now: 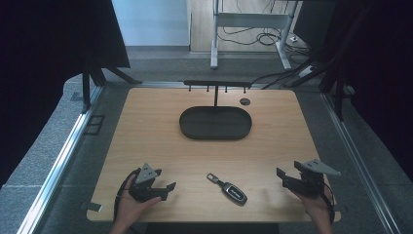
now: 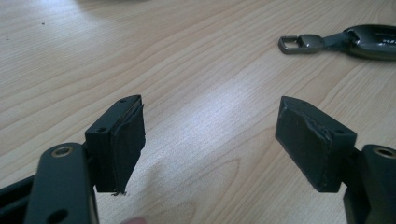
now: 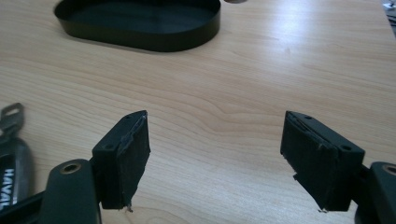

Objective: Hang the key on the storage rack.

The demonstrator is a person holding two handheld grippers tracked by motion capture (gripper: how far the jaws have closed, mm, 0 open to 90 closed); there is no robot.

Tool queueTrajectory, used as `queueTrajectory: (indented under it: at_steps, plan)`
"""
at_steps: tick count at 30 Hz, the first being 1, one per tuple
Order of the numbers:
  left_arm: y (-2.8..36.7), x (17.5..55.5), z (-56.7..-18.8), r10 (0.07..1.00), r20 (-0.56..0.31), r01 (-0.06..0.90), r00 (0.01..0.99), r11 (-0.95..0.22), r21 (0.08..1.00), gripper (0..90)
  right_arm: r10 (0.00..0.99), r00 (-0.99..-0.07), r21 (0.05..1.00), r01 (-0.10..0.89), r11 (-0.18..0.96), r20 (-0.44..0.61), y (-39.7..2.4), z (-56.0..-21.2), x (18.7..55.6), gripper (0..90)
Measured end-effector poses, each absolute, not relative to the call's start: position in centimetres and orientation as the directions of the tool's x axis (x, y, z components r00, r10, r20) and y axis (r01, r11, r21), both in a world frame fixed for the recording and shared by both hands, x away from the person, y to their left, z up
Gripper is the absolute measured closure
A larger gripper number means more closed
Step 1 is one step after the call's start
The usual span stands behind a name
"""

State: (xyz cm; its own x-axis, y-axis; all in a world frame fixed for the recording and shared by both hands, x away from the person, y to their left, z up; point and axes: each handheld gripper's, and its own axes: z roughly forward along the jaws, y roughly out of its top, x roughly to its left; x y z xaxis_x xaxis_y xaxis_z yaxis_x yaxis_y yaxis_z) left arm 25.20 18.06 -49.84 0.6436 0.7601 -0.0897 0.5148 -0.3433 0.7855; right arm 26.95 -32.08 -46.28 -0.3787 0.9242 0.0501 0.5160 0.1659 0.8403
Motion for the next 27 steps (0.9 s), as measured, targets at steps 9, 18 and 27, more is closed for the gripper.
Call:
queueTrajectory:
  at_steps: [9,18,27]
  plan:
    - [18.0,24.9,-49.5,0.754,-0.087,0.498,0.651,-0.339,0.798,25.1,0.919,-0.391,0.847,0.504,0.168,0.051,-33.3,-45.8,26.5,27.6]
    - [17.7,25.2,-50.1,0.75,-0.073,0.513,0.658,-0.375,0.772,25.1,0.914,-0.4,0.843,0.511,0.166,0.062,-33.7,-45.7,26.6,28.5]
    - [17.4,25.2,-50.3,0.748,-0.066,0.515,0.661,-0.388,0.765,25.1,0.906,-0.418,0.841,0.51,0.177,0.063,-33.8,-45.1,26.5,29.2]
